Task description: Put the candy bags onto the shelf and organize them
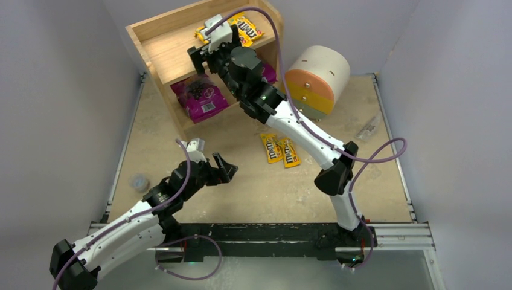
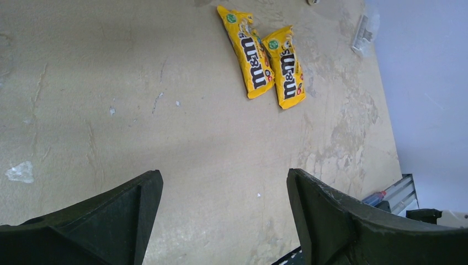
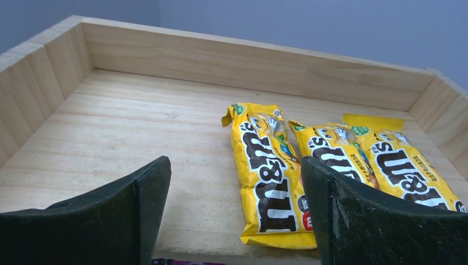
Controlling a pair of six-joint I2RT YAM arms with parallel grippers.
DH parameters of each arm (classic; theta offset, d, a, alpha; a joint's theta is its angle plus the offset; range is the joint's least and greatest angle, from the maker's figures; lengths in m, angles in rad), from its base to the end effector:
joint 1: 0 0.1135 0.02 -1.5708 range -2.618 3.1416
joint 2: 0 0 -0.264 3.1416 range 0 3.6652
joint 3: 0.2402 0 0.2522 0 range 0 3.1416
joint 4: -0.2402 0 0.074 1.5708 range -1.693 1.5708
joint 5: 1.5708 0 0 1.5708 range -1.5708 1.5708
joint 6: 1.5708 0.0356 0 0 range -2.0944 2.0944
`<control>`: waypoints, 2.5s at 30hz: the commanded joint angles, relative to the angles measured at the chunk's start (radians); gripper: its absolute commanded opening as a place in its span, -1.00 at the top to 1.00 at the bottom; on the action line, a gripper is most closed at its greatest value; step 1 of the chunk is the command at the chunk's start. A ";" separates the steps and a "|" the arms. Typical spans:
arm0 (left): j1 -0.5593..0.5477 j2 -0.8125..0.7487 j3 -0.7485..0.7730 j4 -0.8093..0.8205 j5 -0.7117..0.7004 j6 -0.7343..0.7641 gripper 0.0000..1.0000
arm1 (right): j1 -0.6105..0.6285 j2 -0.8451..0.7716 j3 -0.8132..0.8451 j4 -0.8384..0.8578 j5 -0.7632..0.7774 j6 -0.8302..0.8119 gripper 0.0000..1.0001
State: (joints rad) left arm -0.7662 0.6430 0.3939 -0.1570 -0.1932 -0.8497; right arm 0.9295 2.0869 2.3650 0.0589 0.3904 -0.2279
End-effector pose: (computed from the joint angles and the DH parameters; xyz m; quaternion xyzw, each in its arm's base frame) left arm 0.1207 -0.1067 0.2265 -0.0877 0.8283 -0.3401 0.4365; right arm 0.2922 0.3687 0.5034 -0.1779 0.5616 0.1696 0.7900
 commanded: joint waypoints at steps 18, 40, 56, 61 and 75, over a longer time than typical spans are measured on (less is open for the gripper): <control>0.001 0.009 0.010 0.053 0.051 0.021 -0.78 | -0.001 -0.404 -0.270 -0.054 -0.233 0.175 -0.97; 0.002 0.025 0.003 0.056 0.067 0.042 -0.78 | -0.217 -0.734 -0.961 -0.089 -0.164 0.488 -0.97; 0.002 0.128 0.025 0.116 0.102 0.066 -0.77 | -0.318 -0.827 -1.561 -0.126 -0.191 0.686 -0.89; 0.002 0.127 0.027 0.114 0.104 0.069 -0.77 | -0.441 -0.742 -1.597 -0.037 -0.377 0.692 -0.75; 0.002 0.139 0.040 0.106 0.090 0.078 -0.77 | -0.497 -0.582 -1.645 0.020 -0.412 0.638 -0.42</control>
State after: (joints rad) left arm -0.7662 0.7750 0.3946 -0.0902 -0.1009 -0.7918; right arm 0.4374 1.4960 0.7422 0.0299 -0.0116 0.4320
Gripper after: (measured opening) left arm 0.887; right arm 0.729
